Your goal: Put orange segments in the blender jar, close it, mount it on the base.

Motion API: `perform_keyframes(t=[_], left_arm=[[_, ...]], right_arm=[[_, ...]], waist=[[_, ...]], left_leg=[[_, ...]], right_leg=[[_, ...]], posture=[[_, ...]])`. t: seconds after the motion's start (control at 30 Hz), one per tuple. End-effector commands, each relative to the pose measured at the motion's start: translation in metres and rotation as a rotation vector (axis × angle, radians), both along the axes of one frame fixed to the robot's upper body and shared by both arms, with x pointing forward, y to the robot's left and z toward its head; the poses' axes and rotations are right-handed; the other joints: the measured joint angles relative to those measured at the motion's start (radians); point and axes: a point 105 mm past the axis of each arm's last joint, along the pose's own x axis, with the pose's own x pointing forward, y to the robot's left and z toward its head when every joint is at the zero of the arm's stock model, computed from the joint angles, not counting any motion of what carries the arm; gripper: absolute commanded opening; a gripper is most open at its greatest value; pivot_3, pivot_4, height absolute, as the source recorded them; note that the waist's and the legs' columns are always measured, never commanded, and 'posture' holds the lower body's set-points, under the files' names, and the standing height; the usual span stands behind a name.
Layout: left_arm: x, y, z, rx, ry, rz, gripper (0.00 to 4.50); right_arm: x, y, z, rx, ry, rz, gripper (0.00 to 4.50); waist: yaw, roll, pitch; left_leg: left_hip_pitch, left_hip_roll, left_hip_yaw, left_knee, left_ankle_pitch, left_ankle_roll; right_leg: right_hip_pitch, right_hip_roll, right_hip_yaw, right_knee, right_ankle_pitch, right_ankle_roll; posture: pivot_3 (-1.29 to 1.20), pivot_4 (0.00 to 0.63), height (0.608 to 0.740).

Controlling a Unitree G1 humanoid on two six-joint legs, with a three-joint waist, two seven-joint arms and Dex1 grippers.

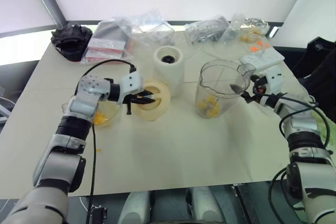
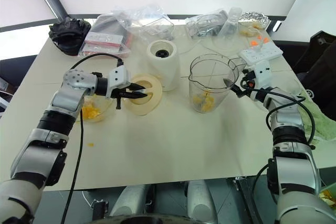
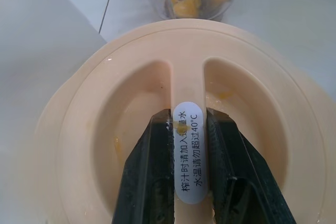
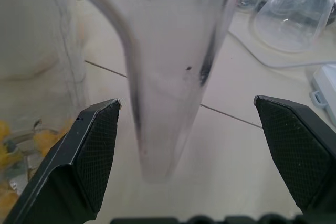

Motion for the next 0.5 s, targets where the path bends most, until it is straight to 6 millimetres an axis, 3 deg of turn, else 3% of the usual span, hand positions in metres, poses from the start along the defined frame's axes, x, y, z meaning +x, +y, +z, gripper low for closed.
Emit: perform_keyframes(t=[0.03,0.13,0.17,0.2,0.33,0.37,0.43,0.5], left_arm=[[-0.002,0.004,0.018,-0.040,-0.061,0.023,0.27],[-0.003,0.008,0.018,-0.039,-0.063,0.035,0.27],[-0.004,0.008,0.019,-0.039,-0.064,0.040,0.27],[-0.004,0.008,0.019,-0.040,-0.066,0.043,0.27],[-0.004,0.009,0.024,-0.060,-0.063,0.053,0.27],[-0.004,0.008,0.028,-0.082,-0.054,0.055,0.27],[-0.004,0.006,0.038,-0.128,-0.039,0.057,0.27],[-0.001,0.008,0.067,-0.182,-0.046,0.047,0.27]], right_arm=[[0.008,0.004,0.012,0.007,-0.043,0.006,4.28],[0.012,0.007,0.013,0.019,-0.048,0.000,4.28],[0.013,0.008,0.012,0.025,-0.049,0.000,3.75],[0.014,0.009,0.012,0.032,-0.050,0.002,3.51],[0.015,0.013,0.012,0.066,-0.054,0.006,1.38],[0.014,0.014,0.011,0.080,-0.042,0.011,1.02],[0.013,0.019,0.012,0.131,-0.041,0.024,1.02],[0.006,0.039,0.020,0.197,-0.088,0.073,1.02]], waist=[[-0.001,0.000,0.000],[-0.001,0.000,0.000],[-0.001,0.000,0.000],[-0.001,0.000,0.000],[0.000,0.000,0.000],[0.000,0.000,0.000],[0.000,0.000,0.000],[0.001,0.000,0.000]], left_leg=[[0.000,0.000,0.000,0.000,0.000,0.000],[0.000,0.000,0.000,0.000,0.000,0.000],[0.000,0.000,0.000,0.000,0.000,-0.001],[0.000,0.000,0.000,0.000,0.000,-0.001],[0.000,0.000,0.000,0.000,0.001,-0.001],[0.001,0.000,0.000,0.000,0.001,-0.001],[0.001,0.000,-0.001,0.000,0.001,-0.002],[0.001,0.000,-0.001,0.000,0.001,-0.002]], right_leg=[[0.000,0.000,0.000,0.000,0.000,0.000],[0.000,0.000,0.000,0.000,0.000,0.000],[0.000,0.000,0.000,0.001,0.000,0.000],[0.000,0.000,0.000,0.001,0.000,0.000],[0.000,0.000,0.001,0.001,0.000,0.000],[0.000,0.000,0.001,0.001,0.000,0.000],[0.000,0.000,0.001,0.002,0.000,0.000],[0.000,0.000,0.001,0.002,0.000,0.000]], posture=[[0.00,0.150,0.740],[0.00,0.150,0.740],[0.00,0.150,0.740],[0.00,0.150,0.740],[0.00,0.150,0.740],[0.00,0.150,0.740],[0.00,0.150,0.740],[0.00,0.150,0.740]])
